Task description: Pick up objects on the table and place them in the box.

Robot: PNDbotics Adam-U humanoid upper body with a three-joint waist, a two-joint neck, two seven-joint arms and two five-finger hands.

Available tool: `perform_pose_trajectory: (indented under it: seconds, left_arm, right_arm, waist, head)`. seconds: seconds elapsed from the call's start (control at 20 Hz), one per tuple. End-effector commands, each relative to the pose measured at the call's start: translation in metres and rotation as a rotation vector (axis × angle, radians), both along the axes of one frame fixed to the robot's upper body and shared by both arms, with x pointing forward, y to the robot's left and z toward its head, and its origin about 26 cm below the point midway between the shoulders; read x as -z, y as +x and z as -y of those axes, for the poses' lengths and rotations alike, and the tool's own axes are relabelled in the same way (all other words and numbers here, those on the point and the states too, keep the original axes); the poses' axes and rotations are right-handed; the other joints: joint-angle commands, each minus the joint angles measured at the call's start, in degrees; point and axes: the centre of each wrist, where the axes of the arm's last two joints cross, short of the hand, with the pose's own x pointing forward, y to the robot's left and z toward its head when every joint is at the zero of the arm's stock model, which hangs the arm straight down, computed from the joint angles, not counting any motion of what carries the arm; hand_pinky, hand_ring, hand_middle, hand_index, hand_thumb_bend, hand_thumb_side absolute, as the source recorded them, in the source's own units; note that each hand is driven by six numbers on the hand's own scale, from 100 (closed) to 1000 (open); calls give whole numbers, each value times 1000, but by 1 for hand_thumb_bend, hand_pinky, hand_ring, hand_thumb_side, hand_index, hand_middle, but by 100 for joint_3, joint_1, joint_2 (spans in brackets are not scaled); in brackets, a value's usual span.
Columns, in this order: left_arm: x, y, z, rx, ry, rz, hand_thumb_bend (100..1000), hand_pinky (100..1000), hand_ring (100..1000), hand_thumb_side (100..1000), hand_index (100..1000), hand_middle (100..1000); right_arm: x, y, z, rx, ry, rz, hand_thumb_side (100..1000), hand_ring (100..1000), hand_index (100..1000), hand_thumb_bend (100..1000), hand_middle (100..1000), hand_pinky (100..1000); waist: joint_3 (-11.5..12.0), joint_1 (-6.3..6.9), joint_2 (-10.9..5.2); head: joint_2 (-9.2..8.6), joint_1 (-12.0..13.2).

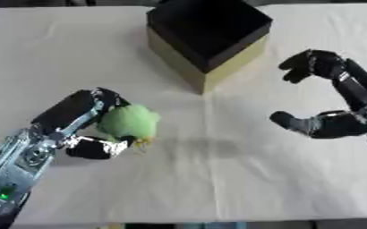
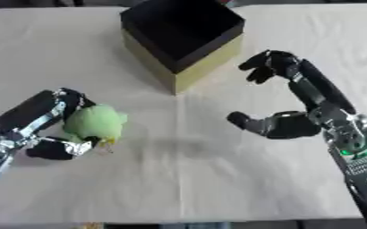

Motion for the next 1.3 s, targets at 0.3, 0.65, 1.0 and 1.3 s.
perform_pose_trajectory:
  seconds: [0.3, 0.65, 1.0, 1.3]
  left_arm:
    - [-77, -2, -10, -18, -59, 176, 100, 402, 345, 322, 410, 313]
    - [-104, 28, 2, -14, -100, 191, 100, 417, 359, 318, 420, 325]
    - [-111, 72, 27, -5, -78, 195, 100, 416, 359, 317, 441, 324]
    - [-111, 108, 41, -56, -82, 199, 100, 419, 360, 320, 442, 325]
  right_arm:
    - [-5, 0, 3, 1, -19, 11, 392, 664, 784, 536, 718, 639]
    - [-4, 1, -1, -23, -20, -2, 392, 664, 784, 539, 717, 639]
    - [-4, 2, -8, -64, -28, -10, 391, 663, 783, 541, 716, 638]
    - [-4, 2, -15, -105, -36, -21, 391, 662, 783, 544, 715, 637]
  waist:
    - [-19, 38, -131]
    - [-125, 48, -132]
    - [-273, 54, -114]
    - [-409, 51, -92]
  head:
    - [38, -34]
    - [52, 35]
    - [8, 160]
    - [-305, 302]
